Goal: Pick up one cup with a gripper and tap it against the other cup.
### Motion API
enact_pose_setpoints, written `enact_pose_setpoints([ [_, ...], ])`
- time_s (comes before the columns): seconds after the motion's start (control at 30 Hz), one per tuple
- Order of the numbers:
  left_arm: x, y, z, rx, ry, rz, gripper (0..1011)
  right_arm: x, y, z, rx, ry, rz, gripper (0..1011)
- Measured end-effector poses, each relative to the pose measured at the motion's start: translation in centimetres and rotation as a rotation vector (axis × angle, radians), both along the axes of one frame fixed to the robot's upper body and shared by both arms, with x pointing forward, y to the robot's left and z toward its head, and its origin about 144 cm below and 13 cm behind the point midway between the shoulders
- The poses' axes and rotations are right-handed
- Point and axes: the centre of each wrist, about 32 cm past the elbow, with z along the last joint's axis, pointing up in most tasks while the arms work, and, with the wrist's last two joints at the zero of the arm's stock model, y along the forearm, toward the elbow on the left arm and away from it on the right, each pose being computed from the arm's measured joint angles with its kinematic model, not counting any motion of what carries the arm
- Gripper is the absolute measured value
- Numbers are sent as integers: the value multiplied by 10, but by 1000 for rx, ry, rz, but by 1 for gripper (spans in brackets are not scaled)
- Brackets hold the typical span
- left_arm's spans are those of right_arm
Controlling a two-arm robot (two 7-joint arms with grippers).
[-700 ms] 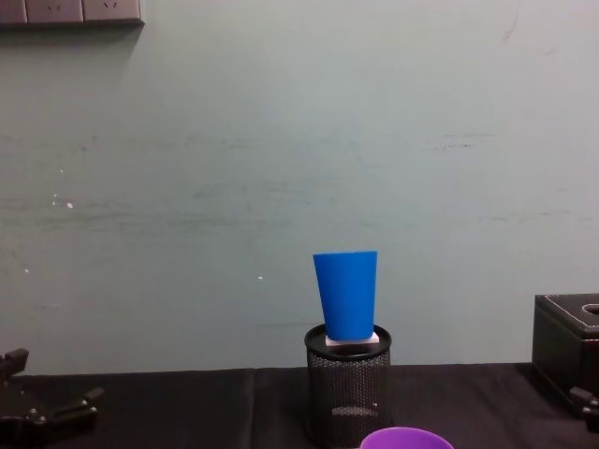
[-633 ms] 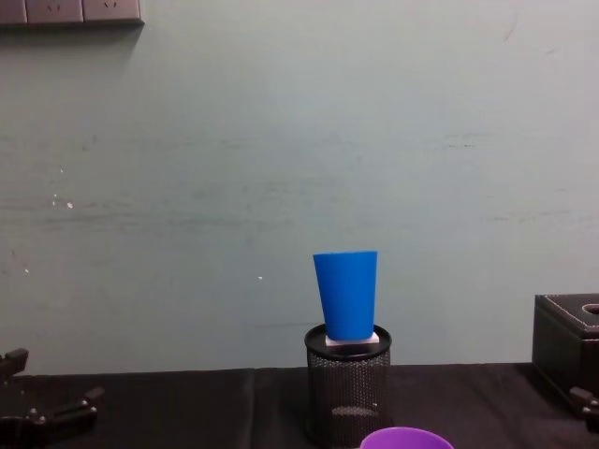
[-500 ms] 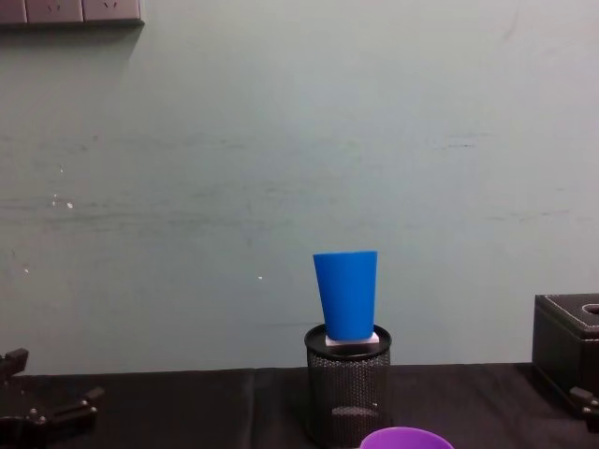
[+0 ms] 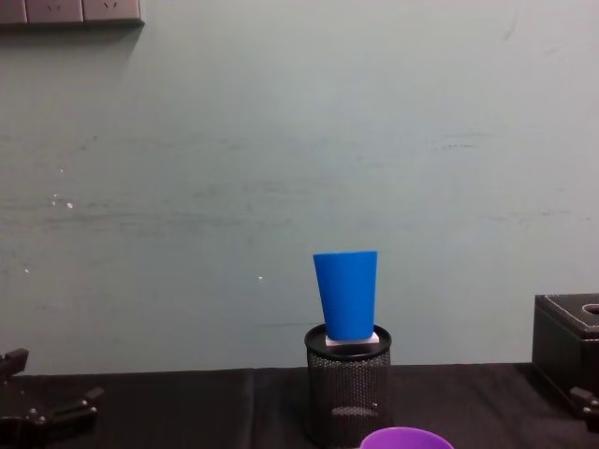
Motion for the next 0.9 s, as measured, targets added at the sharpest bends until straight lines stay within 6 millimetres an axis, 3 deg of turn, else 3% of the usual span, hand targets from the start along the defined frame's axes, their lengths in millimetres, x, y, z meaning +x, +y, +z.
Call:
enact_pose_setpoints([
  [0.9, 0, 0, 0, 0, 0, 0, 1000, 0, 0, 0, 0, 0, 0, 1003],
])
